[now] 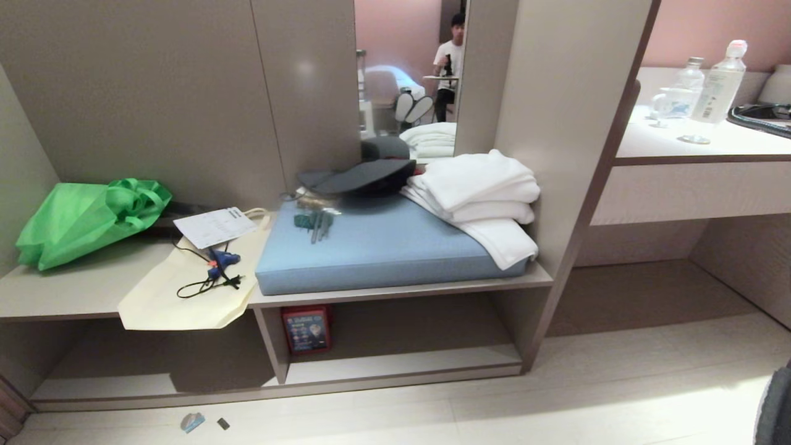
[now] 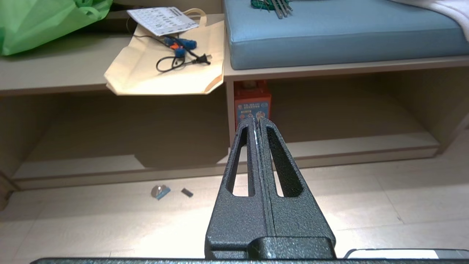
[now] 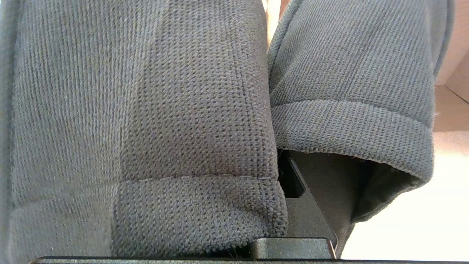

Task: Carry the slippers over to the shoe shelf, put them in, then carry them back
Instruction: Place the slippers into the shoe cabinet

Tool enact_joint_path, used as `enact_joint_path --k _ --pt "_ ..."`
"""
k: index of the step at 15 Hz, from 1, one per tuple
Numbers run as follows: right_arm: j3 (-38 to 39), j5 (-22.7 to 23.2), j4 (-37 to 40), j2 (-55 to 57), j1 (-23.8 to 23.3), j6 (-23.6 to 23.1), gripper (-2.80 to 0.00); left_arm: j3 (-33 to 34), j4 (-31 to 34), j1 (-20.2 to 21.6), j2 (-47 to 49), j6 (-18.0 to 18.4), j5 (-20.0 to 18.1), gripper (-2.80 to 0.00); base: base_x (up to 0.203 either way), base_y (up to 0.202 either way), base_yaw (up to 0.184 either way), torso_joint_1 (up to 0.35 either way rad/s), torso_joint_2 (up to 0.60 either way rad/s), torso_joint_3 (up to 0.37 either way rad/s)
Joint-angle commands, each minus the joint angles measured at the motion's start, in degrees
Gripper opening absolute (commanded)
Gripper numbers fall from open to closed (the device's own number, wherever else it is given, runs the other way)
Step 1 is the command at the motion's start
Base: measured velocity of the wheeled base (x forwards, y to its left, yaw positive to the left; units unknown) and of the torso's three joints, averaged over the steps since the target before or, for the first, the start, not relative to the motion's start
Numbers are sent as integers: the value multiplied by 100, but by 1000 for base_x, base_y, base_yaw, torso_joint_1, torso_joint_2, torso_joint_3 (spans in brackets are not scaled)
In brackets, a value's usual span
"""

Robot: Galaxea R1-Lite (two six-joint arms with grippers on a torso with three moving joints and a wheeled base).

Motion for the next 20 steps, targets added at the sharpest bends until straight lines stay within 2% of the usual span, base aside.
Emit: enact_joint_path --k 1,3,6,20 --pt "0 0 0 9 -1 -1 -280 0 0 2 7 -2 4 -280 196 0 0 4 7 2" --pt "0 0 0 9 -1 17 -280 0 0 2 7 -2 4 -280 152 0 2 6 0 4" --pt "0 0 0 9 -1 0 -280 0 0 2 7 -2 4 -280 0 0 0 0 2 -41" --pt "0 9 0 9 -1 -34 -280 0 0 2 7 -2 4 -280 0 0 0 4 2 -195"
